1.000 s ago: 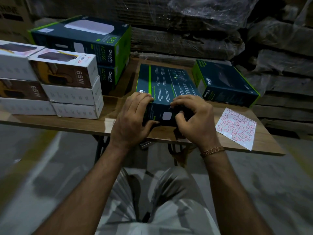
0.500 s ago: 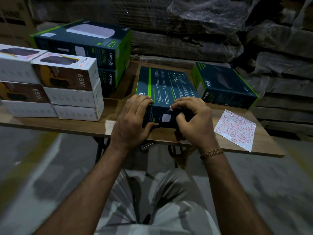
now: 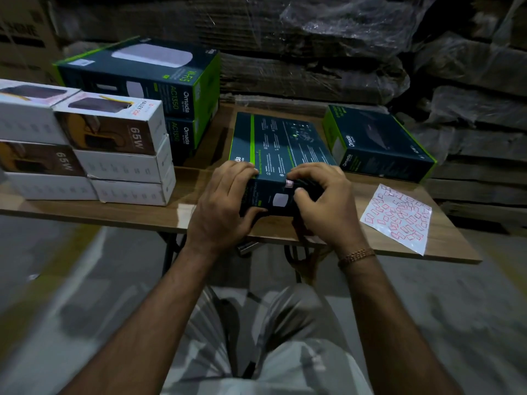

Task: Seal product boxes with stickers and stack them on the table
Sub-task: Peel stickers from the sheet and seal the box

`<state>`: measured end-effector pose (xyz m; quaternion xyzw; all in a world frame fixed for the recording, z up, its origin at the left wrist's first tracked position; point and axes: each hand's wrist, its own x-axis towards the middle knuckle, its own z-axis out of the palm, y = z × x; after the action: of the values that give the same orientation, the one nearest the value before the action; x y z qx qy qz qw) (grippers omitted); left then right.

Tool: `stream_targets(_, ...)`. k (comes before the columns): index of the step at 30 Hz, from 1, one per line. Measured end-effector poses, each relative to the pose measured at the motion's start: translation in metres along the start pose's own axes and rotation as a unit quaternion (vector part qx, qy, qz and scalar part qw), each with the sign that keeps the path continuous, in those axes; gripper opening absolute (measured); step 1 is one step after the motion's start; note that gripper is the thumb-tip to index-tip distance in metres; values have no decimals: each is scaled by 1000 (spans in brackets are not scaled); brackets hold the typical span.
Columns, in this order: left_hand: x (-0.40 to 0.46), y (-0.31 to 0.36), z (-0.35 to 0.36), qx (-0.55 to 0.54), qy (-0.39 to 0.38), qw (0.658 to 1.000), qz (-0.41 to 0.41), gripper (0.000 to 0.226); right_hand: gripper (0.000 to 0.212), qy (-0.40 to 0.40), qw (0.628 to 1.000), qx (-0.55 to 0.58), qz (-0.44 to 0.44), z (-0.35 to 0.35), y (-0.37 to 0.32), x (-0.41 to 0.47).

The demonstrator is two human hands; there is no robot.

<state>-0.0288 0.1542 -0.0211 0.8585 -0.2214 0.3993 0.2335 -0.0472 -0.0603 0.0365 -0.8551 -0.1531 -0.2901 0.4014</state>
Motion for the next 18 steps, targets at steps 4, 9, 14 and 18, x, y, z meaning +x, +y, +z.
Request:
stream_targets(4, 0, 0, 0, 2, 1, 1000, 1, 74, 8, -15, 998, 44, 44, -1, -2, 8)
stream_targets(9, 0, -1, 0, 1, 2, 1000, 0, 75, 4, -8, 999, -39, -32, 3, 0, 10)
stream_targets(14, -1, 0, 1, 7, 1, 1000, 1, 76, 5, -12, 994, -74, -85, 3, 4, 11)
stream_targets(18, -1, 0, 1, 6, 6, 1000, 5, 77, 12, -18, 992, -79, -95, 3, 6, 10)
